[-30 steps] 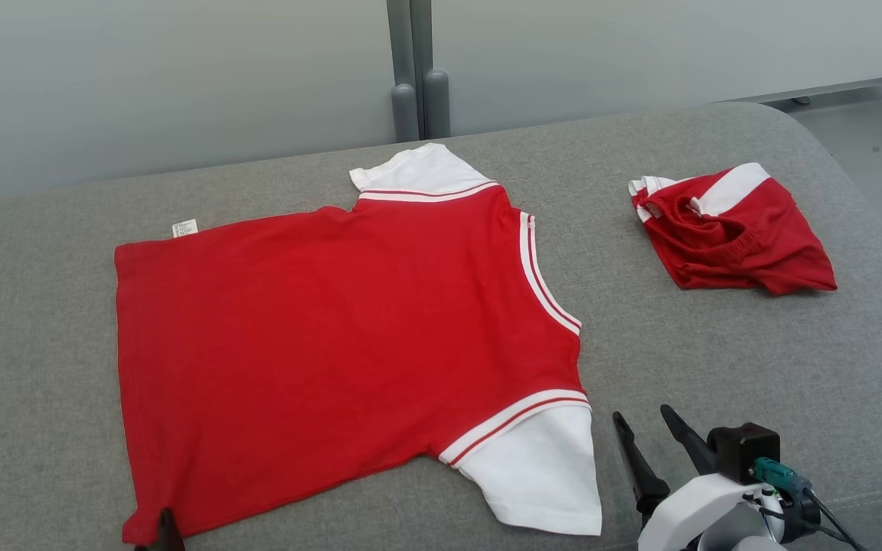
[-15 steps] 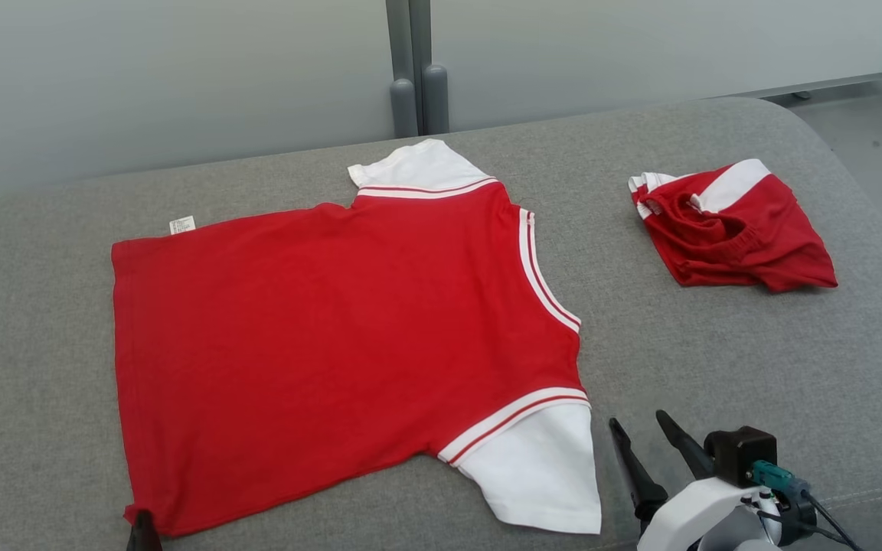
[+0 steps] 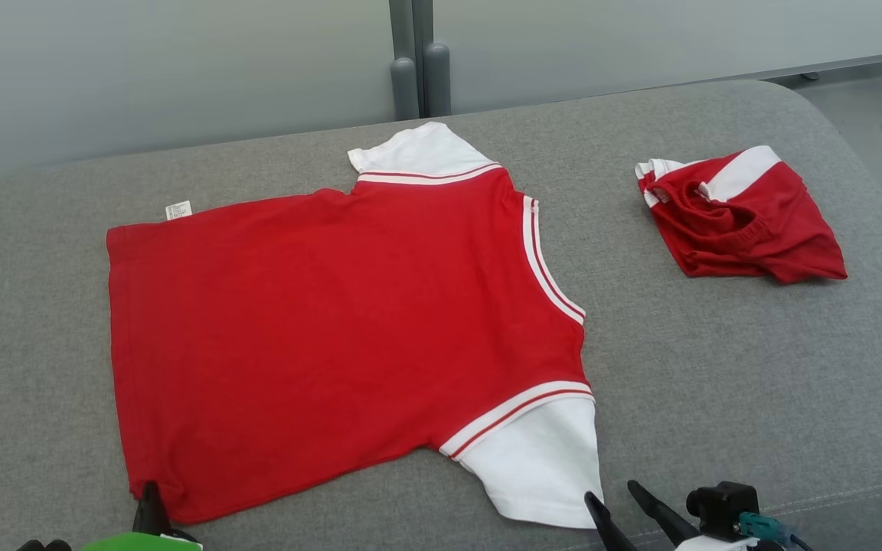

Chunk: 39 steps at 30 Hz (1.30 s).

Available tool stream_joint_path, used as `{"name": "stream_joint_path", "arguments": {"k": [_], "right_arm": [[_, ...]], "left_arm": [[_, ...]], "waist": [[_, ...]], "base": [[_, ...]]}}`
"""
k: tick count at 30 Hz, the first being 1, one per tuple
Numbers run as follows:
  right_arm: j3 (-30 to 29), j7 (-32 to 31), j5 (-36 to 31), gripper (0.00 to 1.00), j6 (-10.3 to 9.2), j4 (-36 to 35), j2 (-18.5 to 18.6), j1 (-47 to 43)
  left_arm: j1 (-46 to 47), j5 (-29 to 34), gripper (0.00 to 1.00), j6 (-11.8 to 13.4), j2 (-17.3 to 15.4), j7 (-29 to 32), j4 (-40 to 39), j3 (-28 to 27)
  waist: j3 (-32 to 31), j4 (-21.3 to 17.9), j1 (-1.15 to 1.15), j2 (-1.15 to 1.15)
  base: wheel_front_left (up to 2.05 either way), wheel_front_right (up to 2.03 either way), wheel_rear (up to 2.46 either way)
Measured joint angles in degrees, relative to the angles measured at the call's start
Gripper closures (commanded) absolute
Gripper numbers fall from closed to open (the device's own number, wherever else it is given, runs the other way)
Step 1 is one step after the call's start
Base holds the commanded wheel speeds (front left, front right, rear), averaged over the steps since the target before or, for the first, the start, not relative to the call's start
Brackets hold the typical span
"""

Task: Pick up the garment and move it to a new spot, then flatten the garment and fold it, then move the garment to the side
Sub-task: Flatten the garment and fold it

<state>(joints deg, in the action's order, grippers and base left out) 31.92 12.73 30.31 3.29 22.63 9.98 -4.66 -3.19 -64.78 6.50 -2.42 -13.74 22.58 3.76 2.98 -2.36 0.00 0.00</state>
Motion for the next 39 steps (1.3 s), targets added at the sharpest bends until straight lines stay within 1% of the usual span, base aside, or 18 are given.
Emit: {"name": "stream_joint_path", "arguments": {"k": [1, 6, 13, 15, 17, 18, 23, 25, 28, 29, 31, 37, 39], "right_arm": [[0.16, -0.31, 0.02, 0.0, 0.33, -0.03, 0.18, -0.41], [0.52, -0.91, 0.02, 0.0, 0.67, 0.23, 1.18, -1.37], [0.67, -1.46, 1.12, 0.0, 1.26, 2.5, 0.71, -1.37], [0.8, -1.78, 1.92, 0.0, 1.74, 3.09, 0.15, -1.36], [1.31, -2.21, 2.24, 0.0, 1.8, 3.63, -0.66, -1.32], [1.57, -2.31, 2.5, 0.02, 2.21, 3.87, -1.01, -1.32], [1.81, -2.97, 4.24, 0.09, 2.71, 5.15, -2.21, -0.97], [1.77, -3.02, 4.79, 0.14, 2.75, 5.79, -2.42, -0.58], [1.01, -3.02, 6.28, 0.25, 2.92, 6.36, -3.11, -0.43], [0.59, -3.02, 7.09, 0.32, 2.94, 6.57, -3.35, -0.41], [-0.02, -3.02, 8.45, 0.49, 3.24, 7.03, -3.78, -0.19], [-0.44, -2.93, 9.18, 0.58, 3.27, 7.92, -4.17, 1.46], [-0.71, -2.67, 9.8, 0.63, 3.49, 8.11, -4.27, 2.01]], "left_arm": [[0.0, 0.0, 1.0, -0.02, 0.01, 0.0, 0.01, 0.01], [0.0, 0.01, 1.0, -0.44, 0.01, -0.02, 0.19, 0.01], [0.0, 0.62, 1.0, -0.45, 0.02, -0.44, 0.9, 0.84], [0.0, 0.87, 1.0, -0.45, 0.03, -0.44, 1.0, 1.12], [0.0, 1.1, 1.0, -0.45, 0.03, -0.44, 1.08, 1.29], [0.0, 1.13, 1.0, -0.45, 0.03, -0.44, 1.11, 1.36], [0.0, 1.49, 1.0, -0.45, 0.03, -0.45, 1.18, 1.14], [0.0, 1.49, 1.0, -0.45, 0.03, -0.46, 1.18, 1.13], [0.0, 1.49, 1.0, -0.45, 0.03, -0.49, 1.16, 1.13], [0.0, 1.49, 1.0, -0.45, 0.03, -0.49, 1.16, 1.13], [0.0, 1.49, 1.0, -0.45, 0.03, -0.49, 1.14, 1.13], [0.0, 1.49, 1.0, -0.45, 0.03, -0.49, 1.07, 1.13], [0.0, 1.49, 1.0, -0.45, 0.03, -0.49, 1.04, 1.13]], "waist": [[0.04, -0.03, 0.0, 0.0], [0.15, -0.23, 0.0, 0.0], [-0.15, -0.09, 0.0, 0.0], [-0.3, 0.18, 0.0, 0.0], [-0.39, 0.48, 0.0, 0.0], [-0.43, 0.64, 0.0, 0.0], [-0.5, 1.17, 0.0, 0.0], [-0.47, 1.27, 0.0, 0.0], [-0.37, 1.4, 0.0, 0.0], [-0.33, 1.43, 0.0, 0.0], [-0.22, 1.48, 0.0, 0.0], [0.17, 1.6, 0.0, 0.0], [0.33, 1.61, 0.0, 0.0]], "base": [[0.0, 0.0, 0.0], [0.0, 0.0, 0.0], [0.0, 0.0, 0.0], [0.0, 0.0, 0.0], [0.0, 0.0, 0.0], [0.0, 0.0, 0.0], [0.0, 0.0, 0.0], [0.0, 0.0, 0.0], [0.0, 0.0, 0.0], [0.0, 0.0, 0.0], [0.0, 0.0, 0.0], [0.0, 0.0, 0.0], [0.0, 0.0, 0.0]]}}
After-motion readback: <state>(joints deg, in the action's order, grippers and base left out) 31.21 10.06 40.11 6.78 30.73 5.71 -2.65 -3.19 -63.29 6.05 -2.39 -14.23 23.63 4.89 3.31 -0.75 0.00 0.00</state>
